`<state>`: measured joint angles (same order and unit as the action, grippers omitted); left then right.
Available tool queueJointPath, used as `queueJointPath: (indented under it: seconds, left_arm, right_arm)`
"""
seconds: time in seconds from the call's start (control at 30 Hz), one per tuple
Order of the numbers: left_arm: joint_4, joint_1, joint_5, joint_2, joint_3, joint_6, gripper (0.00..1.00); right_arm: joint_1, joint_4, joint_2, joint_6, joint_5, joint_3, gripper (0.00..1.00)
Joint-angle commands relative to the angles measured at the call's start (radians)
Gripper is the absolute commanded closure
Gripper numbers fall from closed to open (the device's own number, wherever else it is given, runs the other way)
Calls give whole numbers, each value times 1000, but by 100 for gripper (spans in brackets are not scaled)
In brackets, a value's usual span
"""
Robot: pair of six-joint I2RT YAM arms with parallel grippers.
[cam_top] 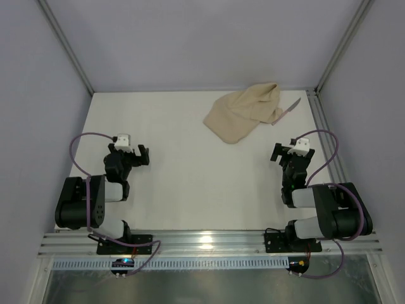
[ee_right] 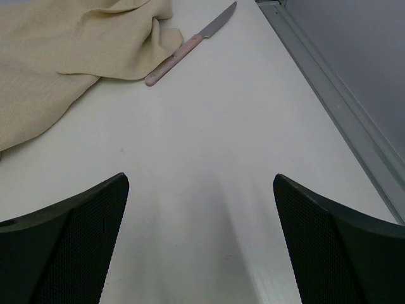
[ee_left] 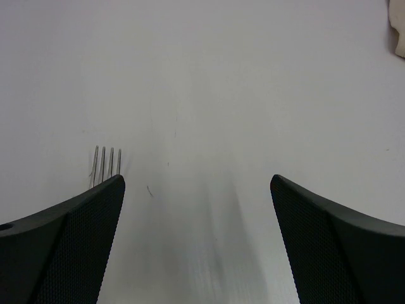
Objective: Fold the napkin into a case and place the utensils inside
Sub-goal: Pick up the crumpled napkin from the corner of the board.
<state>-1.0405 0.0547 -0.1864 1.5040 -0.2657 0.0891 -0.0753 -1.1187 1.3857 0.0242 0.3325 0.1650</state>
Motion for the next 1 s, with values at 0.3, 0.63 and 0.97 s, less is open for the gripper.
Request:
queueJointPath:
  seconds: [0.3, 0.63, 0.97]
  left_arm:
    - [91, 13, -70, -69, -41, -48, 1]
    - [1131, 60, -374, -211, -659, -133, 12]
    - [1551, -138, -105, -113, -856, -313, 14]
  right_arm:
    - [3, 830, -220, -190, -53, 602, 18]
    - [-11, 1382, 300, -291, -124, 1298, 27]
    - [-49, 1683, 884, -300, -182, 1985, 32]
